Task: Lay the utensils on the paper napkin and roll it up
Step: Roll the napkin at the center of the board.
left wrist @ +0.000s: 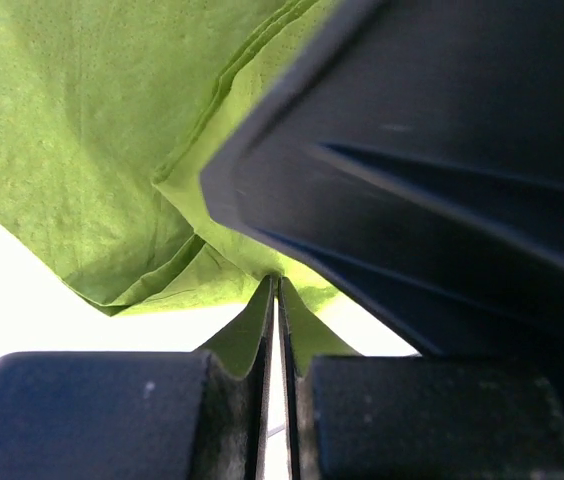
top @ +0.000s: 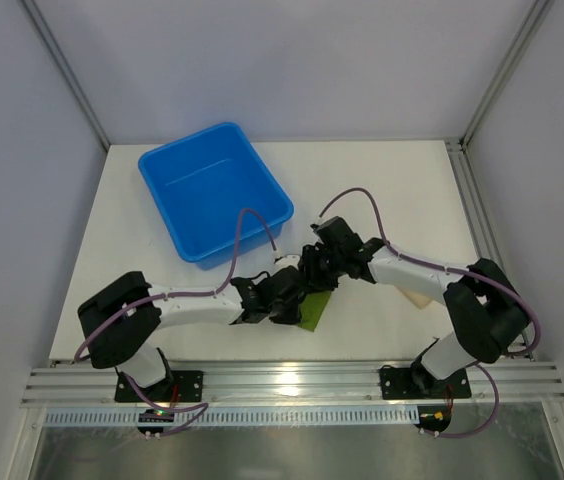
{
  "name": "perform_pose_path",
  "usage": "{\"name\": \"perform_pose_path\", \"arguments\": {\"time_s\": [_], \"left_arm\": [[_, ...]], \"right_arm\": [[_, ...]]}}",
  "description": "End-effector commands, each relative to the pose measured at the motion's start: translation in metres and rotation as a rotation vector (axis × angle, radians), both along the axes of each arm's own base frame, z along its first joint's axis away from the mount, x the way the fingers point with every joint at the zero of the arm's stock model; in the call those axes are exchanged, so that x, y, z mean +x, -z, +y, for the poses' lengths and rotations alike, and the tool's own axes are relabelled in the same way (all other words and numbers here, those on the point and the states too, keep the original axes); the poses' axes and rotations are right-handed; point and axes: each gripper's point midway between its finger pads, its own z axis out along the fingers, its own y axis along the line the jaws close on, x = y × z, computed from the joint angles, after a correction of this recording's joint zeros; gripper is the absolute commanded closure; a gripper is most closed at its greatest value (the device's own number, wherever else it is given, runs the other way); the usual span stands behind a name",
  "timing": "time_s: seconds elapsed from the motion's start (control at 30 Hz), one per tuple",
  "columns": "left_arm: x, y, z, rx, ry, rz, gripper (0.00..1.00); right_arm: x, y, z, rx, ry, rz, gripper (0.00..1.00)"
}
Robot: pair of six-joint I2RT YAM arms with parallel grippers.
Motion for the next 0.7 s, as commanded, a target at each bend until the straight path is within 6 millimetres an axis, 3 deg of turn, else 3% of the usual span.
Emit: {"name": "perform_pose_path", "arguments": {"time_s": [0.0,0.2,0.3,0.33,0.37,0.67], "left_arm": [[0.005,-0.012,-0.003,-0.031,-0.005,-0.047,0.97],[0.005,-0.011,0.000,-0.028,-0.007,-0.046,0.98],[0.005,-0.013,0.000,-0.031,-0.009,-0.053,0.98],[0.005,-0.013,0.000,-0.032,-0.008,-0.052,0.97],[0.006,-0.015,-0.001,-0.035,-0.008,-0.055,0.98],[0.006,-0.015,-0.002,-0.030,-0.008,-0.051,0.98]], "right_arm": [[0.006,-0.027,0.001,0.023,-0.015,-0.086,0.57],[-0.007,-0.023,-0.004,0.033,-0.025,-0.077,0.62],[-0.019,-0.017,-0.005,0.032,-0.050,-0.059,0.81],[-0.023,-0.014,-0.005,0.029,-0.058,-0.056,0.91],[-0.026,-0.013,-0.005,0.026,-0.065,-0.054,0.94],[-0.037,0.008,-0.012,-0.027,-0.059,-0.057,0.96]]}}
